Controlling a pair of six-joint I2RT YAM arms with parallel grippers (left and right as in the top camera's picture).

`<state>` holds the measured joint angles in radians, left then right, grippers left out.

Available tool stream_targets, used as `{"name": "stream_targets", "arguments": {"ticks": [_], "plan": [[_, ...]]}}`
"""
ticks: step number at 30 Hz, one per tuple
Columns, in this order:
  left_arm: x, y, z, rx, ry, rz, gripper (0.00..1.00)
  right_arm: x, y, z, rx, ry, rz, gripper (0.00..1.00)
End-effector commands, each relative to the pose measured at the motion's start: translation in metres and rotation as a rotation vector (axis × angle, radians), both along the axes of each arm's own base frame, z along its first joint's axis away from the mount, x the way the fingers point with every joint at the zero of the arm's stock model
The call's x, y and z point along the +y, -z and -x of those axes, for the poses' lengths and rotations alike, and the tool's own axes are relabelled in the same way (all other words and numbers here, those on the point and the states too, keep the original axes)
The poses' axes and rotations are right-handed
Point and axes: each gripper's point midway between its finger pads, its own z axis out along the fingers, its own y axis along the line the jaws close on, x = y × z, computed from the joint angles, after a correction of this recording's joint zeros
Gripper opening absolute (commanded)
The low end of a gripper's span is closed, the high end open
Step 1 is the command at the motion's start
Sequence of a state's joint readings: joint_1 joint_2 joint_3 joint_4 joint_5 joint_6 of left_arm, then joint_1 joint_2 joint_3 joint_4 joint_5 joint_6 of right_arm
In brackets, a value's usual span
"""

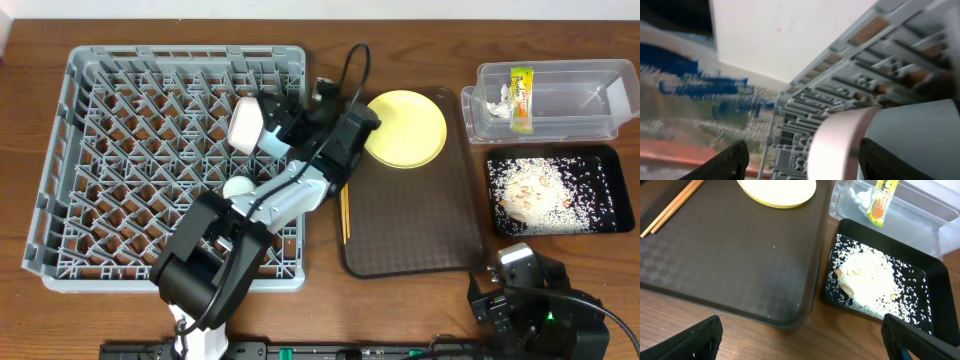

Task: Sort waste into correct bins and load items into the dishwasher
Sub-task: 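Open the left gripper and release the pink bowl in the rack, then move the left gripper right toward the yellow plate on the tray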

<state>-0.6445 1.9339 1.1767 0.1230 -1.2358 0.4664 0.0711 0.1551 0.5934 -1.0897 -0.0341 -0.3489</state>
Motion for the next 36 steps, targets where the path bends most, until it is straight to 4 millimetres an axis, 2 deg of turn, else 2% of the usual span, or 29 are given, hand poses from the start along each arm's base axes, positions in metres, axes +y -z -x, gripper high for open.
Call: {"name": "stream_targets", "arguments": {"ticks": [1, 9, 14, 19, 31, 36], "plan": [[-0.007, 0.012, -0.003, 0.024, 0.039, 0.038, 0.72, 0.000, 0.001, 0.001, 0.003, -0.004, 0.001, 0.99], [0.007, 0.003, -0.008, -0.002, 0.007, 0.055, 0.72, 0.000, 0.001, 0.001, 0.003, -0.004, 0.001, 0.99], [0.020, -0.029, -0.012, -0.129, -0.043, 0.110, 0.72, 0.000, 0.001, 0.001, 0.003, -0.004, 0.001, 0.99], [0.021, -0.055, -0.011, -0.184, -0.028, 0.163, 0.72, 0.000, 0.001, 0.001, 0.003, -0.004, 0.001, 0.99], [0.032, -0.079, -0.017, -0.219, 0.014, 0.245, 0.72, 0.000, 0.001, 0.001, 0.003, -0.004, 0.001, 0.99], [0.044, -0.096, -0.024, -0.249, 0.038, 0.299, 0.72, 0.000, 0.001, 0.001, 0.003, -0.004, 0.001, 0.99]]}}
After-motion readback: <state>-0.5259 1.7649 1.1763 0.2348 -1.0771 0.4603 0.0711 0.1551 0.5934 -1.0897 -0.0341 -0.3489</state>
